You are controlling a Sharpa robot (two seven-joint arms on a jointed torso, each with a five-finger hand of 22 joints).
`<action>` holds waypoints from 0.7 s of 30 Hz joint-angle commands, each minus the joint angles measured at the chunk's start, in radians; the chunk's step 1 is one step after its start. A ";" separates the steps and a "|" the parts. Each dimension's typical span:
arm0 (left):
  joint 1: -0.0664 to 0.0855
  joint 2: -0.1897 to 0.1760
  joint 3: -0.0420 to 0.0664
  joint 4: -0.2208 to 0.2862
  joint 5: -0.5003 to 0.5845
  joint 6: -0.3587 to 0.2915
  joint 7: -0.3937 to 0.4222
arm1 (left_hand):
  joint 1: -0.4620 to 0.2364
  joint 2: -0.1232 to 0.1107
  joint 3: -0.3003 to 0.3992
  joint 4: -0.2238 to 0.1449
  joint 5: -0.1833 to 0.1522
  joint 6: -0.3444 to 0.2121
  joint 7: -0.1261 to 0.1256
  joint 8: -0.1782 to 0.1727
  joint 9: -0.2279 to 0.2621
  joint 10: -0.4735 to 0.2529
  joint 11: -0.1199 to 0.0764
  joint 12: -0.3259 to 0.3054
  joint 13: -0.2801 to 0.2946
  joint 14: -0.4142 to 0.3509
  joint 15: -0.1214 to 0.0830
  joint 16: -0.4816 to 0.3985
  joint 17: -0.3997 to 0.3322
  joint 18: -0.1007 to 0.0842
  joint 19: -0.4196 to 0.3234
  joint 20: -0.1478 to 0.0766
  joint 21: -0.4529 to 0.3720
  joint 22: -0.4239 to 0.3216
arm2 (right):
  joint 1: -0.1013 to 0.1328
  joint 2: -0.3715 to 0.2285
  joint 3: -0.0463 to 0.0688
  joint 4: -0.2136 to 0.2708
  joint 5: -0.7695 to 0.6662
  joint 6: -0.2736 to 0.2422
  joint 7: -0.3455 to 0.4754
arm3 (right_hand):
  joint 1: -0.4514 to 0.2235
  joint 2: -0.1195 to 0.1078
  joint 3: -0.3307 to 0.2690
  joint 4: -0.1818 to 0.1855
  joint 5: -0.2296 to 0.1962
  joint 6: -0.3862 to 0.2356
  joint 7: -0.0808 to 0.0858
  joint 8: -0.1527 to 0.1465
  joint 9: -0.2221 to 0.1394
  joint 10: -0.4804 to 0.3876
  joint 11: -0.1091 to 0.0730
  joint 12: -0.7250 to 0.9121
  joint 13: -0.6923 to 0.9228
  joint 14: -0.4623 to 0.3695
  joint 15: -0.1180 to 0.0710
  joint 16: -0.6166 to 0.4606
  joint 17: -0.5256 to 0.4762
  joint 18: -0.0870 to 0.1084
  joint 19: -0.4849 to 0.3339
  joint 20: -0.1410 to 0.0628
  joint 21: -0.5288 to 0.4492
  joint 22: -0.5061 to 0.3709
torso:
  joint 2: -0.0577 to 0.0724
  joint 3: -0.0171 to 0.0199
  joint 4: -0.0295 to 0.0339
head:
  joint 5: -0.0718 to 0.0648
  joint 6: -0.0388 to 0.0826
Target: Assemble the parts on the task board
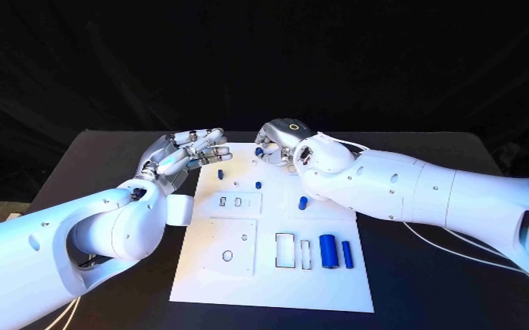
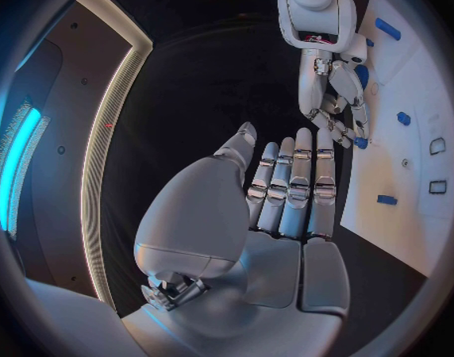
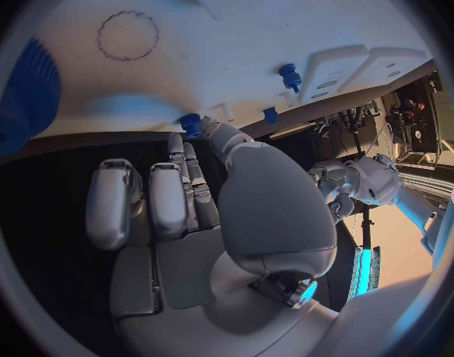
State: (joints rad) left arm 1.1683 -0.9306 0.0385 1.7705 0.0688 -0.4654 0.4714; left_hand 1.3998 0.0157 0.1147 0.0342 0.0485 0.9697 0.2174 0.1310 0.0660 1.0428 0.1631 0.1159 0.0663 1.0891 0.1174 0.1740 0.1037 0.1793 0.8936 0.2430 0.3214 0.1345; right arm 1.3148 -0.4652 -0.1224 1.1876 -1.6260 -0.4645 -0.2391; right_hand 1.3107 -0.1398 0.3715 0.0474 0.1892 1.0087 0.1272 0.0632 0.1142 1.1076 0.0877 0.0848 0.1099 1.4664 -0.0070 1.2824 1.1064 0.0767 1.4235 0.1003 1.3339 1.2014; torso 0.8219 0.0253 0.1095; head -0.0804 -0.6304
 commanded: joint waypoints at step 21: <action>0.001 -0.006 0.001 -0.014 -0.032 0.045 0.001 | -0.002 -0.002 0.003 -0.010 0.004 0.000 0.008 -0.007 -0.001 0.003 0.006 -0.006 -0.001 0.004 0.006 -0.009 -0.001 0.004 -0.004 0.002 -0.006 -0.002 | 0.068 -0.377 0.023 0.309 0.301 0.138 0.012 | -0.029 -0.040 -0.173 0.039 0.034 -0.034 0.005 0.023 0.019 0.299 -0.049 0.861 0.807 0.068 -0.026 0.167 0.239 -0.049 0.092 -0.036 0.152 0.239 | -0.024 -0.0038 -0.0184 | -0.016 0.016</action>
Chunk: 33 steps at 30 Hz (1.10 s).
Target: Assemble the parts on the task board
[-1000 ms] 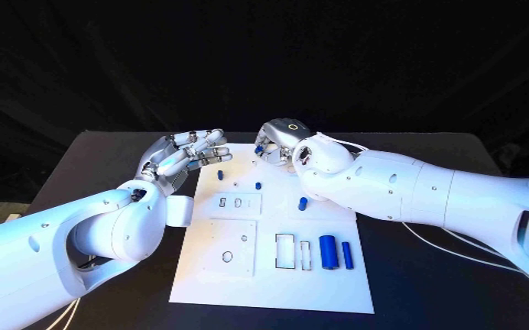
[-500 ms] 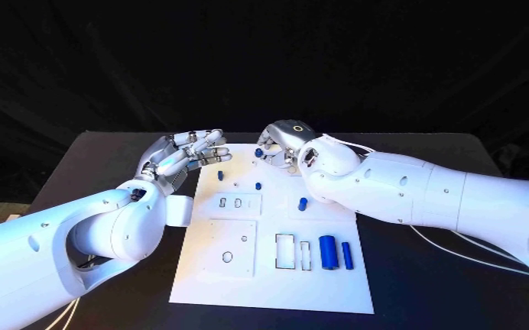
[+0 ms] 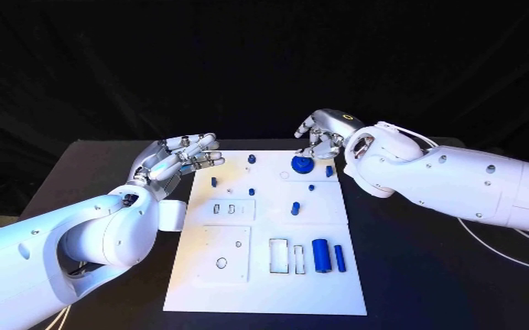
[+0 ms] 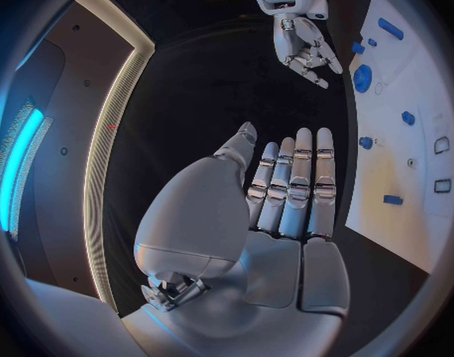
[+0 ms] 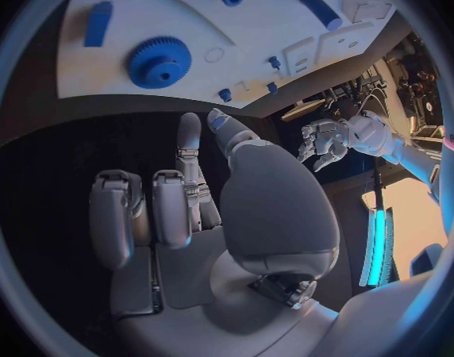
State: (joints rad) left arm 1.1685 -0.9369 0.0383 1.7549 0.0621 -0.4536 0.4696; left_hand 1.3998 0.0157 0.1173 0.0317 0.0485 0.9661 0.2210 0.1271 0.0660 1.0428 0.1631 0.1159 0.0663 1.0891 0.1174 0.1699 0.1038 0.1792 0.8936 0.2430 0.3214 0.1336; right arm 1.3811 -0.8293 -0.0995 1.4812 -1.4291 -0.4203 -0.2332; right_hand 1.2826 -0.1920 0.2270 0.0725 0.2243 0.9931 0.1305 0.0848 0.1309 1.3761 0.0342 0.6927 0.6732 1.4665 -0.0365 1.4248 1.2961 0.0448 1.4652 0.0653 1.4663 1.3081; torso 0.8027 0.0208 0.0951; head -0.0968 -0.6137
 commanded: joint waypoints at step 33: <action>0.001 -0.003 0.001 0.006 -0.034 0.040 -0.003 | 0.000 -0.003 0.001 -0.009 0.004 0.005 0.004 -0.004 -0.001 0.004 0.006 -0.008 -0.001 0.005 0.006 -0.006 -0.001 0.005 -0.004 0.002 -0.007 -0.002 | -0.030 0.044 -0.006 -0.080 0.034 0.166 -0.043 | 0.055 0.049 -0.111 0.074 0.016 -0.091 0.028 0.060 0.035 0.115 0.039 0.784 0.799 0.095 0.034 0.126 0.228 -0.045 0.106 0.036 0.104 0.263 | -0.002 0.0010 0.0006 | 0.002 -0.014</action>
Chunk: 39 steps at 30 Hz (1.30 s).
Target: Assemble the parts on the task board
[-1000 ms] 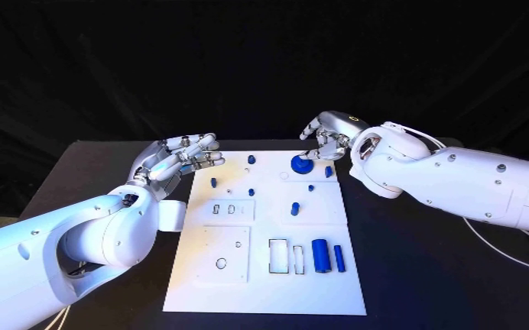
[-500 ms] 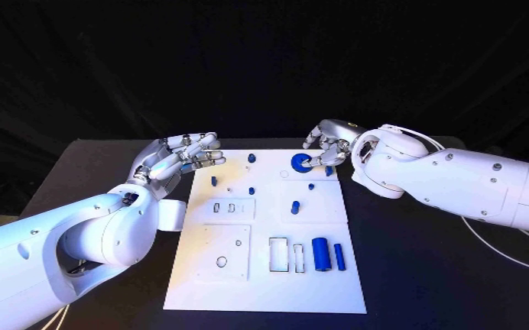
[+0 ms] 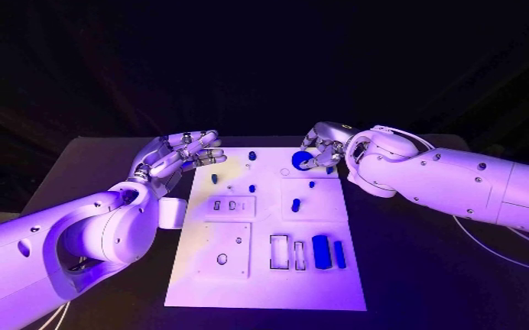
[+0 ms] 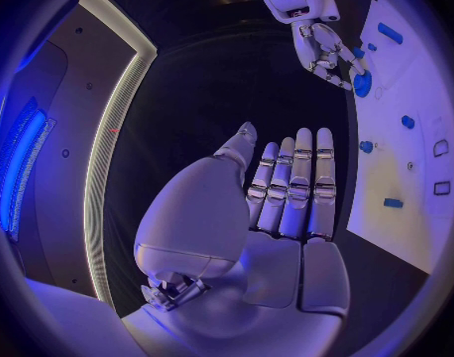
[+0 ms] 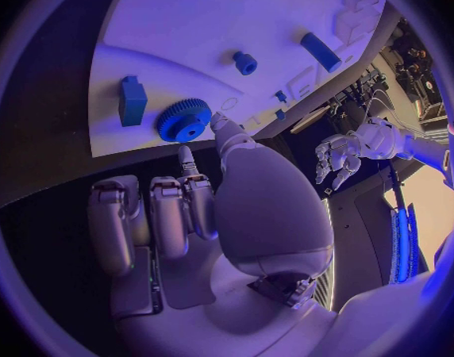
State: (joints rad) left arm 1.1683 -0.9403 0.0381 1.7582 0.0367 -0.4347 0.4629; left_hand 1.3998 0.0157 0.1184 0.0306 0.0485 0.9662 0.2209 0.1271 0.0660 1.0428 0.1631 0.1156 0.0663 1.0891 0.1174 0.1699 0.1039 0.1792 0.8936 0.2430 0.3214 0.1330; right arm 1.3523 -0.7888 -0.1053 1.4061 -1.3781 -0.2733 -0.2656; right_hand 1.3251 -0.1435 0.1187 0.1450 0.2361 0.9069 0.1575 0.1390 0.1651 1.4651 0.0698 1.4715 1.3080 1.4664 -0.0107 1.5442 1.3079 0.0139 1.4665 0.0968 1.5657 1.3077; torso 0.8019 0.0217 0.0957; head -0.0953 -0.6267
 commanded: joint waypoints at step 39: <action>0.001 0.001 0.001 -0.001 -0.008 0.023 -0.004 | 0.000 -0.003 0.001 -0.009 0.004 0.005 0.005 -0.005 -0.001 0.004 0.006 -0.009 0.000 0.006 0.006 -0.008 -0.001 0.005 -0.004 0.002 -0.007 -0.002 | -0.012 0.023 -0.002 -0.022 -0.097 0.025 -0.044 | 0.012 0.030 0.013 -0.010 0.012 0.044 -0.009 0.030 0.012 0.043 -0.005 0.027 0.189 0.096 0.002 0.010 0.224 -0.014 0.104 0.001 0.005 0.263 | -0.001 0.0001 0.0000 | -0.002 -0.010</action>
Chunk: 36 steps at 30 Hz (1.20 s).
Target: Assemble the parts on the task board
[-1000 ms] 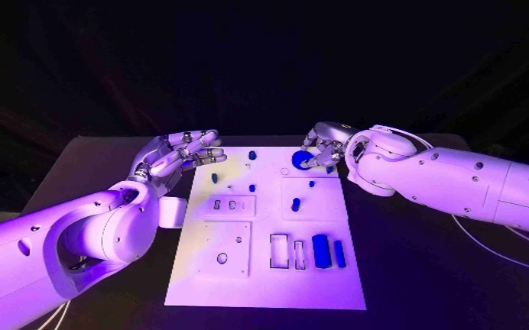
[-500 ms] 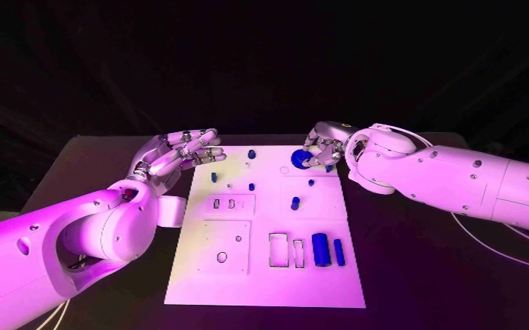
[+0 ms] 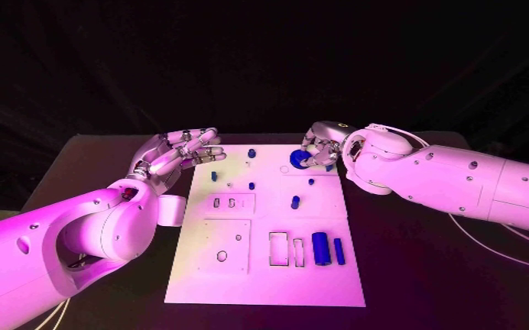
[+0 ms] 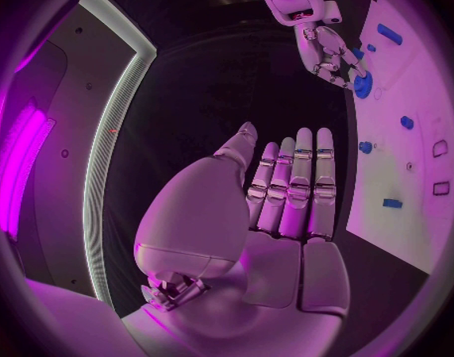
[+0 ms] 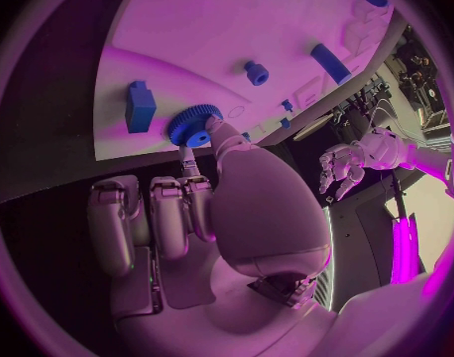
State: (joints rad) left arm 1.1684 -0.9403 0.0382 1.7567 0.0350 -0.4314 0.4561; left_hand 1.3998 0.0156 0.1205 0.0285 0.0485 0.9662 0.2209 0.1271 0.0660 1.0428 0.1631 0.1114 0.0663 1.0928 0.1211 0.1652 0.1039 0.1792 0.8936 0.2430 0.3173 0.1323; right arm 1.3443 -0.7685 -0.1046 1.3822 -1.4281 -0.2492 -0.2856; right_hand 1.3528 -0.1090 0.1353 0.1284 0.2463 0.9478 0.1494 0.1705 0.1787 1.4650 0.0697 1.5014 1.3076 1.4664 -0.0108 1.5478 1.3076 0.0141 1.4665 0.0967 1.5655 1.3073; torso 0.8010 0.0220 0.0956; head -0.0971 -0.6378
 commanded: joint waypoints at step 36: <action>0.001 0.000 0.001 0.001 -0.006 0.020 -0.003 | 0.000 -0.002 0.000 -0.009 0.004 0.004 0.006 -0.008 -0.001 0.003 0.007 -0.007 -0.001 0.003 0.002 -0.006 -0.001 0.005 -0.004 0.002 -0.003 -0.002 | -0.006 0.012 -0.003 0.006 -0.081 -0.009 -0.043 | 0.019 0.058 0.076 -0.023 0.005 0.089 -0.029 0.013 0.012 0.055 -0.029 0.008 0.204 0.097 -0.019 0.009 0.230 -0.014 0.104 -0.016 0.005 0.263 | 0.000 0.0003 -0.0002 | 0.001 -0.002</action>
State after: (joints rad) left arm 1.1684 -0.9406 0.0382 1.7554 0.0347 -0.4305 0.4498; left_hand 1.3998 0.0157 0.1203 0.0230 0.0485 0.9662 0.2209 0.1232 0.0660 1.0428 0.1631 0.1075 0.0663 1.0927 0.1211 0.1652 0.1039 0.1793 0.8936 0.2430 0.3173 0.1313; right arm 1.3414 -0.7563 -0.1048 1.3871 -1.4737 -0.2625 -0.3095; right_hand 1.3571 -0.0696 0.2050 0.1073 0.2482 1.0086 0.1420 0.1764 0.1787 1.4678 0.0473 1.5063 1.3073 1.4652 -0.0240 1.5517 1.3074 0.0142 1.4666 0.0890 1.5655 1.3077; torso 0.8015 0.0222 0.0949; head -0.0959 -0.6391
